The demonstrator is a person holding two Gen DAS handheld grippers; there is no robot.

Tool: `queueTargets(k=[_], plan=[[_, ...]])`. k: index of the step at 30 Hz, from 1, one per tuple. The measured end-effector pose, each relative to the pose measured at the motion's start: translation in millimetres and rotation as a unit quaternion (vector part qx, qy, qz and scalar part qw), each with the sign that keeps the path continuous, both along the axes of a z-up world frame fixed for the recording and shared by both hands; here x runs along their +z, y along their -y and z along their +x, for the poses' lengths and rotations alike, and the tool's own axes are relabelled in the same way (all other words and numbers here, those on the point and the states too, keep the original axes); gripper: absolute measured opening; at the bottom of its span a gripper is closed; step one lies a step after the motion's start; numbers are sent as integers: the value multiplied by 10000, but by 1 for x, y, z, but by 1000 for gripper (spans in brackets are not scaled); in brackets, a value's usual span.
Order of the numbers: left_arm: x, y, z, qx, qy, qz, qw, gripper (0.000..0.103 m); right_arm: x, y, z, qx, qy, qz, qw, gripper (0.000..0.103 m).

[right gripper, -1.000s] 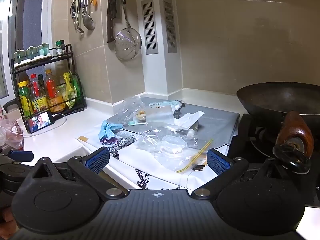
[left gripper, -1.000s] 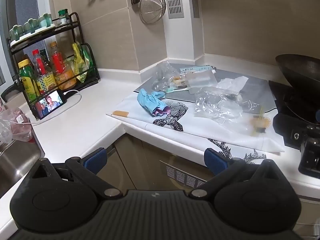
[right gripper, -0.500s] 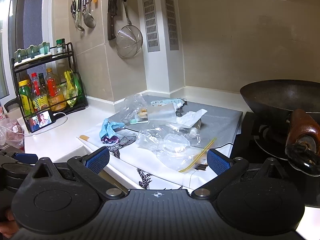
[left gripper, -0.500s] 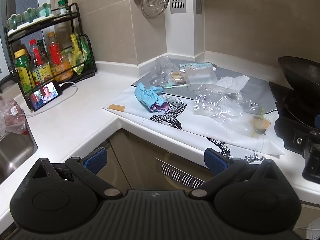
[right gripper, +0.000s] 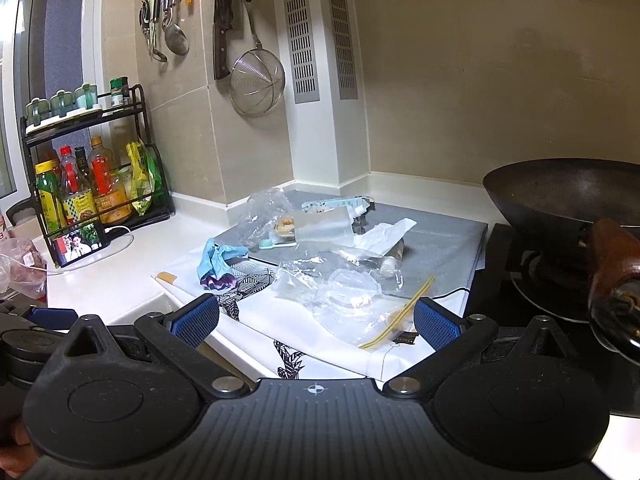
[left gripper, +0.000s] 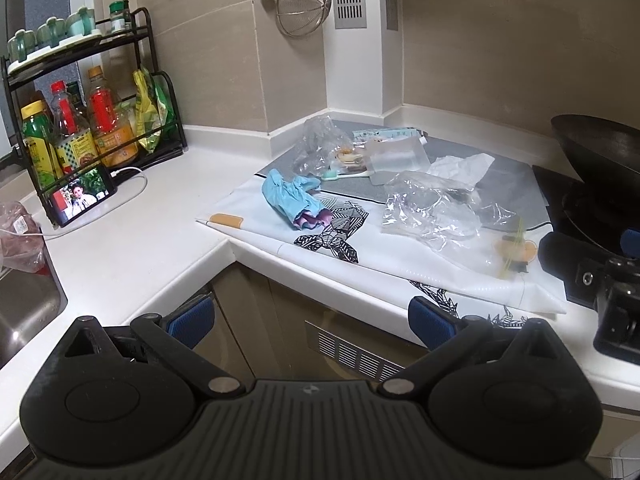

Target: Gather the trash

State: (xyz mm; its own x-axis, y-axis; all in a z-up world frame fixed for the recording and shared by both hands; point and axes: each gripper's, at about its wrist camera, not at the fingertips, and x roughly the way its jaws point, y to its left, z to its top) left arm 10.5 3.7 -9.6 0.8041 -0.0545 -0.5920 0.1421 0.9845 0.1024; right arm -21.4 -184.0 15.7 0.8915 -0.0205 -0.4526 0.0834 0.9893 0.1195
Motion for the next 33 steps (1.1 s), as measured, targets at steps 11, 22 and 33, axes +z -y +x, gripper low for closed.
queueTargets(k=[11, 22, 33], plan=[[-3, -3, 4, 14, -37, -7, 10000, 103, -3, 0, 3, -7, -50, 12, 10000, 103], [-5, -7, 4, 54, -27, -54, 10000, 103, -4, -3, 2, 1, -27, -37, 10000, 103], [-6, -8, 5, 75, -53, -62, 9999, 103, -4, -2, 4, -10, -51, -20, 10000, 103]])
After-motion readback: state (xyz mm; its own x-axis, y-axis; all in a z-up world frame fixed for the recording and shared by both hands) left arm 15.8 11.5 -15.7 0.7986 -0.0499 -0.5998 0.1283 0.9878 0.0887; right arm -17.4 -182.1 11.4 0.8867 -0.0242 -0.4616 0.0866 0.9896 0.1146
